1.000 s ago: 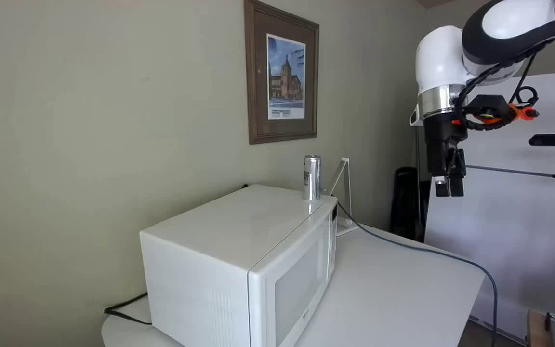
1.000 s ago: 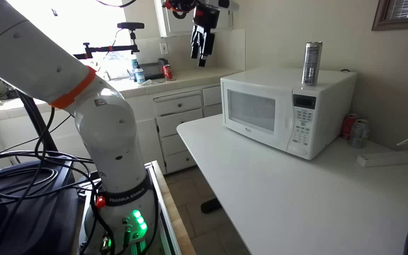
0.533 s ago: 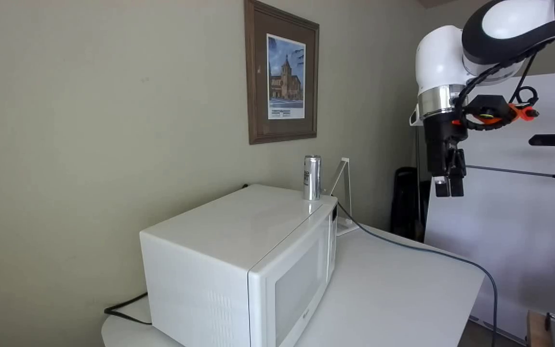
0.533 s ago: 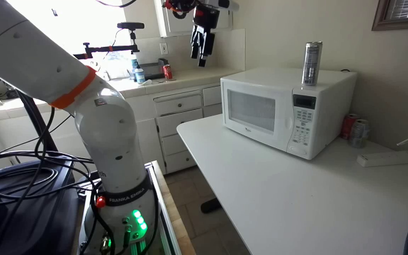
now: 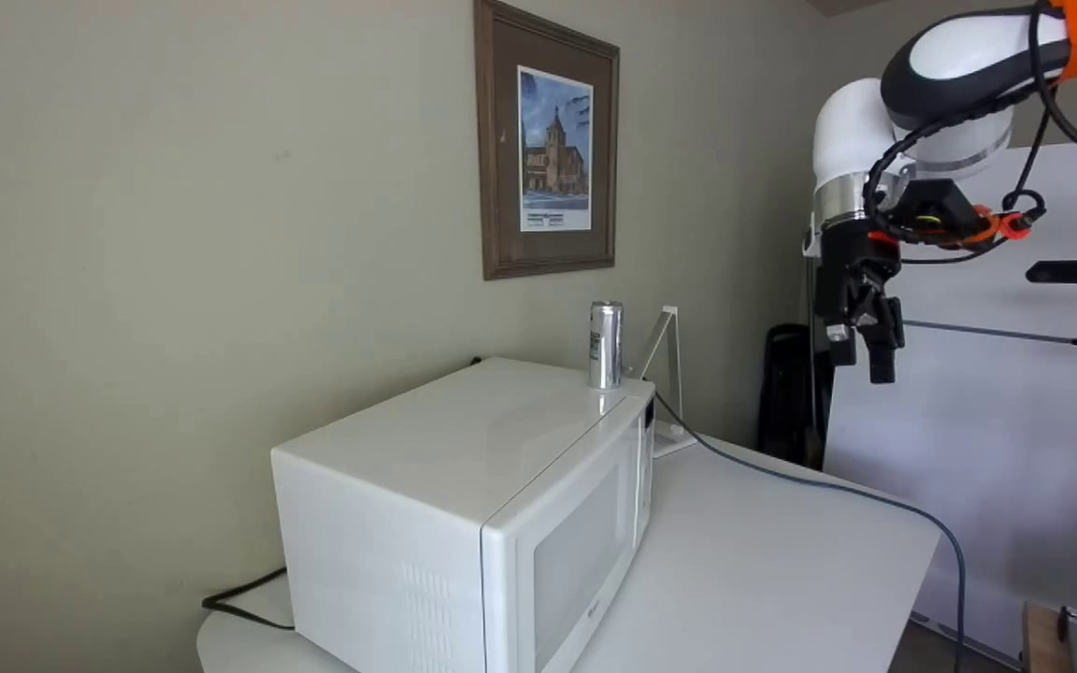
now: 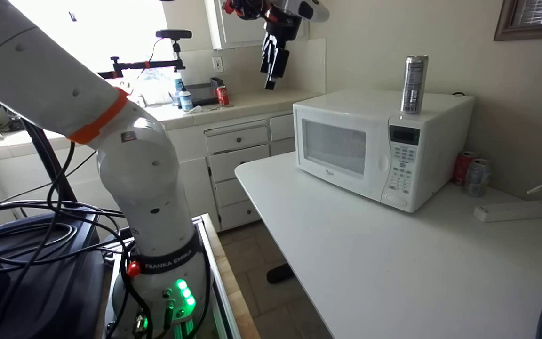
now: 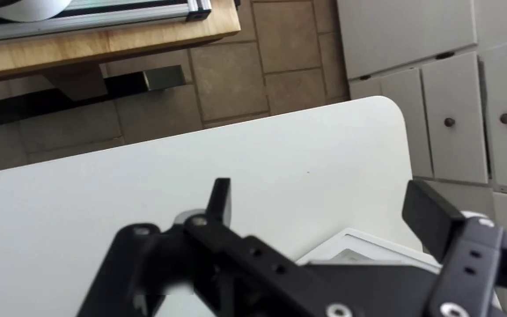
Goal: Open the microwave door by pressing the bottom right button
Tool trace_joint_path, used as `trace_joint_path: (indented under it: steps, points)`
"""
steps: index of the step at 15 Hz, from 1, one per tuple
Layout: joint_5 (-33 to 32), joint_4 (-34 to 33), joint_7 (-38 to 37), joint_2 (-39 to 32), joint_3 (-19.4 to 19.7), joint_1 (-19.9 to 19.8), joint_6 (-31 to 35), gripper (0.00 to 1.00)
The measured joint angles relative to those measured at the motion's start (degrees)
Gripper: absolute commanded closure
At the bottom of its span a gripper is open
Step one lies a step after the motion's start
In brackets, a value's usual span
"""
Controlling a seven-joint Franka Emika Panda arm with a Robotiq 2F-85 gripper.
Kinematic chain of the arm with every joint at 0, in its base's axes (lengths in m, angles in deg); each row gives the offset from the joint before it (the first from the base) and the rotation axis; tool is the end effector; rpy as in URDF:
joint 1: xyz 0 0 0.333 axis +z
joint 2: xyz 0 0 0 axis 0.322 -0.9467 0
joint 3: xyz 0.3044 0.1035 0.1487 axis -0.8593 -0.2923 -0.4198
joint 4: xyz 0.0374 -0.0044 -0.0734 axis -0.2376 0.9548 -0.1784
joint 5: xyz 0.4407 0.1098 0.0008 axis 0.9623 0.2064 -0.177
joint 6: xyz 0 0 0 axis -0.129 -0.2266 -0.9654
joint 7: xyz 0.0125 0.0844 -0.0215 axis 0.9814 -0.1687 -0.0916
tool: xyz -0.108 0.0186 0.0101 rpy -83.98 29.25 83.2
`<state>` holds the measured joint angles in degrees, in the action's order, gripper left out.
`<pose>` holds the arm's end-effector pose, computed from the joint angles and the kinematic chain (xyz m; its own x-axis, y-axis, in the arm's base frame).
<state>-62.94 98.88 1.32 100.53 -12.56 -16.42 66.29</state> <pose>0.3807 0.0751 0.5665 0.9481 -0.1518 -0.2792 -0.2521 -0.8942 -0.3699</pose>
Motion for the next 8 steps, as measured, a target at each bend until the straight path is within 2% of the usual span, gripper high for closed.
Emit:
trace_joint_path:
  steps: [3,4,5,8]
  points:
    - [5.0,6.1,3.5,1.2,3.6,-2.8,3.0,0.00]
    - [6.4,8.7,5.4,1.7,4.7,-3.8,5.5,0.25]
    - [7.3,11.6,7.2,2.0,5.5,-5.0,9.1,0.26]
    - [10.7,19.8,13.9,1.8,7.9,-7.9,22.2,0.50]
